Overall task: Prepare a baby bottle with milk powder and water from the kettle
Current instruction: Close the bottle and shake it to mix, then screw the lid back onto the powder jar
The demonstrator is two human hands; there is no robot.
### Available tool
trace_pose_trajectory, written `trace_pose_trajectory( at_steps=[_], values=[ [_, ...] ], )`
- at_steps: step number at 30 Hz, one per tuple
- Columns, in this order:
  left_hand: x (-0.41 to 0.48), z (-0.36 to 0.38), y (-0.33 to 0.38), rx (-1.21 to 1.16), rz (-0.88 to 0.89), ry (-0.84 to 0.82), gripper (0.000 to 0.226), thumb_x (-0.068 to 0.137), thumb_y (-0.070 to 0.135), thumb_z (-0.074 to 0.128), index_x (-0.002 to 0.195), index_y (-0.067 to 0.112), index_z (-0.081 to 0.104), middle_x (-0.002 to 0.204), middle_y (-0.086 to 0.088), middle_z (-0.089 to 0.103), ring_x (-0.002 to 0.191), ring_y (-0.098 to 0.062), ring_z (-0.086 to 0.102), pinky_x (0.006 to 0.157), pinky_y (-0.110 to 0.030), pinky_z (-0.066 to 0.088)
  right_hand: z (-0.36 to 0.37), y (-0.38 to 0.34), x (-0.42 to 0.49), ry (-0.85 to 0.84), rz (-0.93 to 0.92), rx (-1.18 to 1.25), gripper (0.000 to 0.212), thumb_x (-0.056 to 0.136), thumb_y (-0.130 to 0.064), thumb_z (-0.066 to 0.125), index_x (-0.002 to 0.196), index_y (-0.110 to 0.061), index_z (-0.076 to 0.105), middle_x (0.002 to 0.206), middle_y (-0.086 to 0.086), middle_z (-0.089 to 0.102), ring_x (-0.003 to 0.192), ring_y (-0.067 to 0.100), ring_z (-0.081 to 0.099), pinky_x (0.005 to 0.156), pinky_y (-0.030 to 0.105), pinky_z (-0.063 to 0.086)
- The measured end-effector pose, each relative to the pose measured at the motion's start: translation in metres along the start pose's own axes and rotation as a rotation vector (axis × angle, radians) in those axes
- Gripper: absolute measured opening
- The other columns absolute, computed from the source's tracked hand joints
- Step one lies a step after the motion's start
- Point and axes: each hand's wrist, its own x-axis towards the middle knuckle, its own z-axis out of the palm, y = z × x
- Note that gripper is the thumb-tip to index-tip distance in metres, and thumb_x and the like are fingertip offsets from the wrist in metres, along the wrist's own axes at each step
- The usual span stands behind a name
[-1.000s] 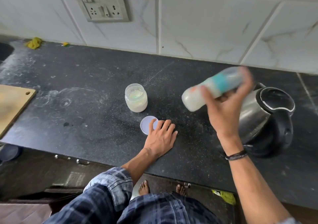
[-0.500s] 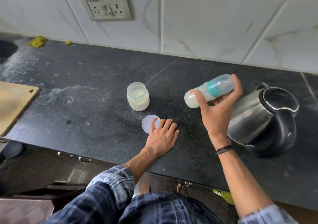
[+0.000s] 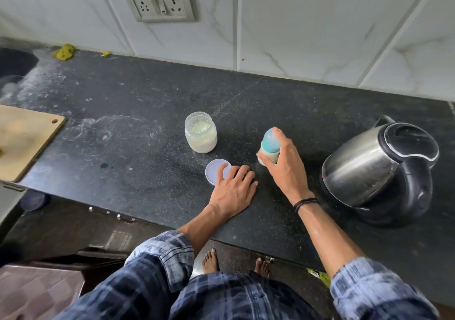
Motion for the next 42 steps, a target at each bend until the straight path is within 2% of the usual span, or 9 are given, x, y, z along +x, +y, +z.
trace_pose_trajectory(
  at_steps=[5,10,15,19,24,31,34,37,42],
  values=[
    [0.000,-0.001,0.001,-0.002,-0.007,0.003,0.033,0.107,0.042,0.041,0.115,0.019,0.063,0.125,-0.001,0.061,0.109,-0.026,0.056,0.107,-0.057,0.032,0.004,0.007,-0.005,-0.015,-0.010,0.035,0.088,0.086,-0.038,0.083,0.153,-0.036,0.026,0.132,0.012,0.059,0.117,0.030,0.060,0.084,0.050,0.059],
    [0.000,-0.002,0.001,0.004,-0.011,-0.027,0.033,0.107,0.043,0.040,0.116,0.020,0.062,0.127,0.000,0.060,0.112,-0.024,0.057,0.109,-0.057,0.029,-0.003,0.006,-0.013,0.064,0.049,0.088,0.106,0.074,-0.062,0.077,0.157,-0.030,0.020,0.154,0.010,0.048,0.136,0.027,0.053,0.098,0.040,0.052],
    [-0.006,-0.007,0.005,0.030,-0.018,-0.035,0.037,0.106,0.046,0.040,0.119,0.020,0.064,0.131,0.002,0.060,0.121,-0.021,0.056,0.112,-0.056,0.024,-0.002,0.010,-0.047,0.245,-0.104,0.018,0.070,0.091,-0.040,0.079,0.143,-0.012,0.043,0.131,0.016,0.057,0.114,0.033,0.056,0.097,0.042,0.047],
    [-0.022,-0.014,0.007,0.036,-0.072,0.019,0.037,0.106,0.045,0.041,0.122,0.022,0.065,0.135,0.005,0.059,0.128,-0.020,0.054,0.114,-0.054,0.023,0.000,0.010,-0.070,0.192,-0.206,-0.002,0.034,0.097,-0.014,0.073,0.127,-0.012,0.057,0.118,0.007,0.061,0.100,0.030,0.059,0.086,0.046,0.051],
    [-0.039,-0.027,-0.008,0.004,-0.196,0.128,0.025,0.106,0.031,0.044,0.120,0.023,0.062,0.125,0.007,0.060,0.120,-0.022,0.056,0.111,-0.050,0.029,0.008,-0.005,-0.075,0.045,-0.185,0.013,0.022,0.096,-0.012,0.073,0.116,-0.009,0.067,0.104,0.005,0.063,0.089,0.028,0.057,0.083,0.043,0.050],
    [-0.054,-0.046,-0.050,-0.074,-0.369,0.198,0.020,0.101,0.027,0.053,0.119,0.024,0.061,0.127,0.007,0.062,0.118,-0.018,0.052,0.102,-0.040,0.031,0.036,-0.047,-0.056,-0.328,-0.094,-0.060,0.048,0.091,-0.028,0.079,0.133,-0.012,0.062,0.126,0.006,0.059,0.115,0.028,0.055,0.099,0.043,0.051],
    [-0.058,-0.059,-0.073,-0.119,-0.394,0.210,0.020,0.101,0.030,0.055,0.121,0.025,0.059,0.125,0.008,0.062,0.116,-0.018,0.050,0.101,-0.038,0.032,0.055,-0.069,-0.045,-0.369,-0.070,-0.134,0.068,0.088,-0.044,0.080,0.145,-0.017,0.053,0.139,0.003,0.053,0.122,0.027,0.052,0.097,0.039,0.051],
    [-0.059,-0.069,-0.097,-0.148,-0.398,0.196,0.023,0.103,0.035,0.050,0.120,0.023,0.062,0.123,0.007,0.064,0.115,-0.018,0.050,0.099,-0.038,0.034,0.074,-0.085,-0.035,-0.414,-0.023,-0.212,0.089,0.085,-0.055,0.079,0.156,-0.018,0.040,0.155,0.004,0.043,0.139,0.028,0.042,0.108,0.042,0.046],
    [-0.052,-0.083,-0.124,-0.210,-0.365,0.182,0.015,0.104,0.027,0.058,0.116,0.021,0.064,0.120,0.006,0.066,0.113,-0.019,0.051,0.094,-0.037,0.036,0.092,-0.104,-0.027,-0.495,0.068,-0.342,0.095,0.083,-0.056,0.080,0.158,-0.021,0.035,0.151,0.007,0.045,0.136,0.031,0.043,0.106,0.043,0.046]
  ],
)
